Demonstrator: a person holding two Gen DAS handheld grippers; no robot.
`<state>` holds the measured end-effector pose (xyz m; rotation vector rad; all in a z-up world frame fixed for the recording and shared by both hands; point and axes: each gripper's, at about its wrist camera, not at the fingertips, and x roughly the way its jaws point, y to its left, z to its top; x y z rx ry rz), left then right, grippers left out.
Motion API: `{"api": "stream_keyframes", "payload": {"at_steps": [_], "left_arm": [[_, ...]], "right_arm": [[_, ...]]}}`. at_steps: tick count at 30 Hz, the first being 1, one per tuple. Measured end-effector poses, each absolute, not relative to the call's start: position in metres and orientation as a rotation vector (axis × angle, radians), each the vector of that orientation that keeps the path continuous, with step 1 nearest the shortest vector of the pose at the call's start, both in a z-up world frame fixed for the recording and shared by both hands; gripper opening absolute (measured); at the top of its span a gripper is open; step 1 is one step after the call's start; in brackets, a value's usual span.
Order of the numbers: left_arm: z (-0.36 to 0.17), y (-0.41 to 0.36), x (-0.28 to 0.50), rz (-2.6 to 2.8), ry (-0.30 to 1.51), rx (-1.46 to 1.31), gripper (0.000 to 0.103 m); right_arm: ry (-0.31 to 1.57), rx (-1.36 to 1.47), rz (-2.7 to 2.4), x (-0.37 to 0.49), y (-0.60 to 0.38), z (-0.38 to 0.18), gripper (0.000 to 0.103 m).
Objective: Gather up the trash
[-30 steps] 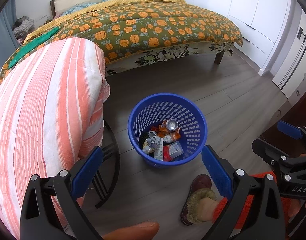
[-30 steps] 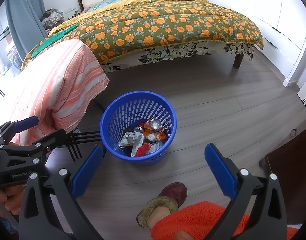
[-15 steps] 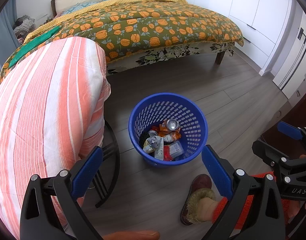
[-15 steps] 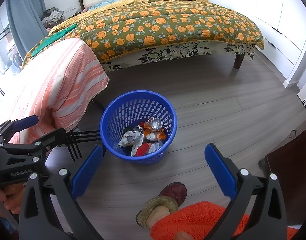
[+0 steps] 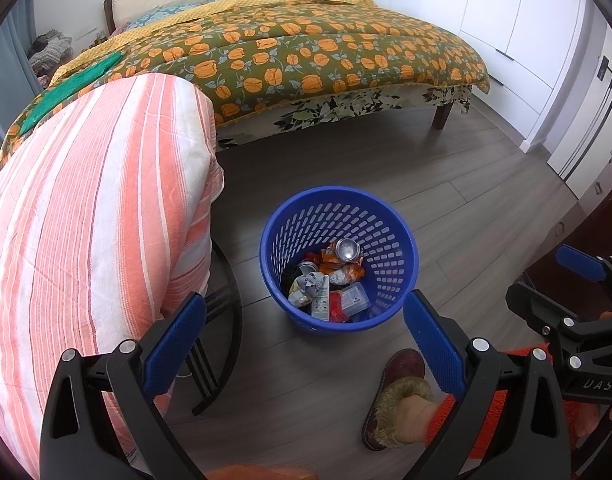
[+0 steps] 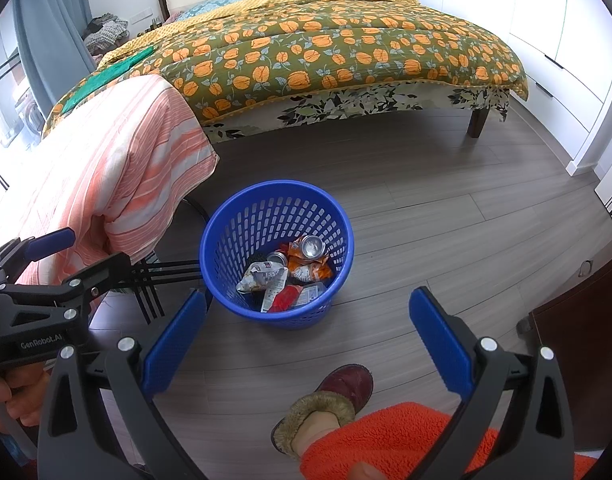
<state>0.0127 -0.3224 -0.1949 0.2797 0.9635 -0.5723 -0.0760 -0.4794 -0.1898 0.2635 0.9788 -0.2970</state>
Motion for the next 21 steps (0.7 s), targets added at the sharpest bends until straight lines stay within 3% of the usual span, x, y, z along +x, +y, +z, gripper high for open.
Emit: {"api": "stream_keyframes", "payload": {"at_steps": [21], "left_arm": [[-0.1903, -0.3208, 0.0125, -0.562, 0.947, 0.262, 0.098]], "right_arm": [[0.982, 0.264, -0.301, -0.0776, -0.4819, -0.1914, 0.099]]}}
